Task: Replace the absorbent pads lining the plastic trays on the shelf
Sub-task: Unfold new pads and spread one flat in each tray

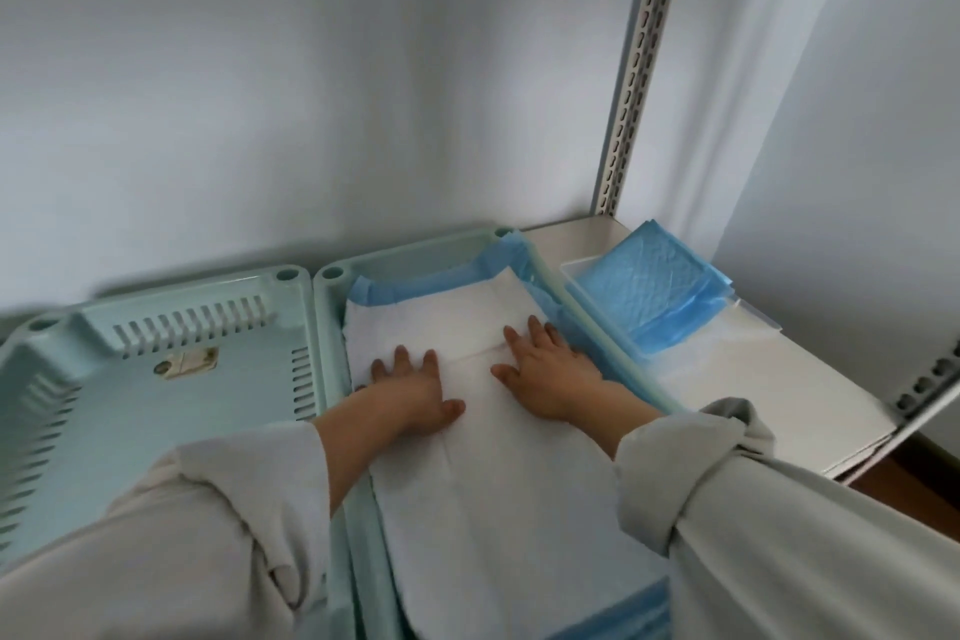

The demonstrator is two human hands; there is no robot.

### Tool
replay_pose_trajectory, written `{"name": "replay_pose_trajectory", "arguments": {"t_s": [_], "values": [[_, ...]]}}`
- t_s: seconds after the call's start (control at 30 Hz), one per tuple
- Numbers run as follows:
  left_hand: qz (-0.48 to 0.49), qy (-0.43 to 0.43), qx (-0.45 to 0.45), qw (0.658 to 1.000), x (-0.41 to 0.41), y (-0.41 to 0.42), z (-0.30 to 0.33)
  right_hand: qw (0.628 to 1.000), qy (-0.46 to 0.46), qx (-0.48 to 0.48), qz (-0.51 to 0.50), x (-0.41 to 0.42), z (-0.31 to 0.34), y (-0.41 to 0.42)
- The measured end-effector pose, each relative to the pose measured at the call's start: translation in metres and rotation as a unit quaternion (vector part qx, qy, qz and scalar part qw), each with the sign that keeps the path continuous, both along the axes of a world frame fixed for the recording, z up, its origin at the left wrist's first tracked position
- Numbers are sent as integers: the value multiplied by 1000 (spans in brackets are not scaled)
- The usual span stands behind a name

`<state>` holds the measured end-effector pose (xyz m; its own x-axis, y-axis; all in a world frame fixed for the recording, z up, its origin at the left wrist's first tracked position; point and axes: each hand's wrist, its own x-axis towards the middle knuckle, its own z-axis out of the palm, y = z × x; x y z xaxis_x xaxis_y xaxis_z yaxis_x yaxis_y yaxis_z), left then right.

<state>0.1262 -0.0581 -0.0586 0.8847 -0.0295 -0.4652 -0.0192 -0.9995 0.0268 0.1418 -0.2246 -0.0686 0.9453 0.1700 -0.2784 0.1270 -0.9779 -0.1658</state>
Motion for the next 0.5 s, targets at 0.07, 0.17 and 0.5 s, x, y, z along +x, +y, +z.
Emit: {"name": "replay_pose_trajectory", "arguments": {"t_s": [0.07,0.17,0.5], "values": [[-70,37,11,997,-34,-6,13,998,51,-22,13,-31,4,-7],[-129,67,53,988,-75,-7,16,995,81,-64,-2,-66,7,-23],[-218,-68,108,968,-145,-30,37,983,62,-172,6,-139,52,-16]]}}
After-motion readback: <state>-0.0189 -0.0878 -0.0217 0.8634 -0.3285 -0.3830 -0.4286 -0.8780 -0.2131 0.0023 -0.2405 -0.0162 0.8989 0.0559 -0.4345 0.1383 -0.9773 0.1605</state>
